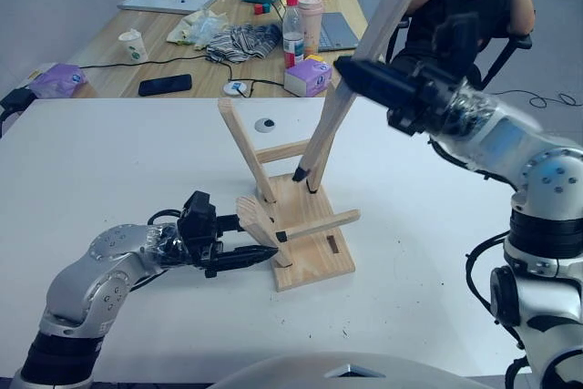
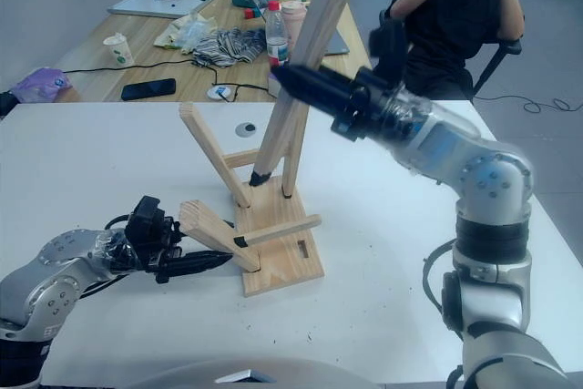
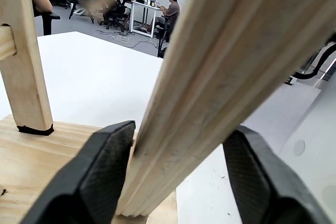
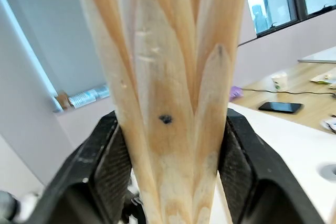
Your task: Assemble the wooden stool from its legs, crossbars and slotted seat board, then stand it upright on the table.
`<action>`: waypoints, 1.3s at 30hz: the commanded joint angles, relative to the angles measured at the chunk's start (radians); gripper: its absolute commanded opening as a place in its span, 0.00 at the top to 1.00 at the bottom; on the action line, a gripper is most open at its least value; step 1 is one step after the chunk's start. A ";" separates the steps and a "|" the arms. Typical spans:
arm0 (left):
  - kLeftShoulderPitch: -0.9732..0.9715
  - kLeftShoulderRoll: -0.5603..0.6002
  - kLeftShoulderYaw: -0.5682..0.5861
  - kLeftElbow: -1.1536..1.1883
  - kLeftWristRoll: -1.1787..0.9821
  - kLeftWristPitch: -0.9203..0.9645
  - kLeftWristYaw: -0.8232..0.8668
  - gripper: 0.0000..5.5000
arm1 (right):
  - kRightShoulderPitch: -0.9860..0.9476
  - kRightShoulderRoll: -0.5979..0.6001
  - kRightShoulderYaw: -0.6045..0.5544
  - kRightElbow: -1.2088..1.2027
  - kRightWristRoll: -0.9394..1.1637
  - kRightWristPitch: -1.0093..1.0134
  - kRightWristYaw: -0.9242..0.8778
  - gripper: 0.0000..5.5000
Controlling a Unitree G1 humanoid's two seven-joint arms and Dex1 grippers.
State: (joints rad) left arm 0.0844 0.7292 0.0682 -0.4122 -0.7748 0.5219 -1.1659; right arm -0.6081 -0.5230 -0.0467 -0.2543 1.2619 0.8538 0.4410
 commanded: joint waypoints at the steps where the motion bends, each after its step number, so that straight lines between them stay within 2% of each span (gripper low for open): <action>1: -0.011 0.099 0.024 0.042 0.042 -0.017 -0.085 0.57 | 0.054 0.055 0.060 0.027 -0.163 -0.091 0.066 0.61; 5: -0.066 0.194 0.028 0.124 0.070 -0.045 -0.204 0.59 | 0.128 0.132 0.112 0.095 -0.300 -0.182 0.124 0.61; 12: -0.248 0.215 -0.030 0.319 0.158 -0.147 -0.358 0.61 | 0.311 0.161 0.183 0.050 -0.425 -0.233 0.227 0.61; 16: -0.276 0.210 -0.036 0.364 0.171 -0.164 -0.387 0.62 | 0.393 0.094 0.177 0.096 -0.518 -0.301 0.346 0.61; 21: -0.270 0.202 -0.031 0.376 0.177 -0.164 -0.379 0.62 | 0.500 -0.074 0.195 0.156 -0.634 -0.371 0.548 0.63; 24: -0.262 0.202 -0.025 0.376 0.176 -0.160 -0.376 0.62 | 0.526 -0.135 0.188 0.147 -0.651 -0.389 0.611 0.63; 30: -0.261 0.194 -0.022 0.380 0.170 -0.154 -0.365 0.62 | 0.551 -0.205 0.179 0.063 -0.643 -0.386 0.659 0.63; 34: -0.236 0.185 -0.007 0.357 0.162 -0.148 -0.343 0.62 | 0.582 -0.239 0.222 0.032 -0.689 -0.430 0.687 0.63; 39: -0.219 0.175 0.001 0.339 0.158 -0.141 -0.327 0.62 | 0.598 -0.191 0.272 0.023 -0.727 -0.492 0.668 0.63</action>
State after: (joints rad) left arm -0.1446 0.9047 0.0596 -0.0635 -0.6222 0.3660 -1.5198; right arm -0.0773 -0.6905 0.1435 -0.2665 0.6549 0.3116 1.1191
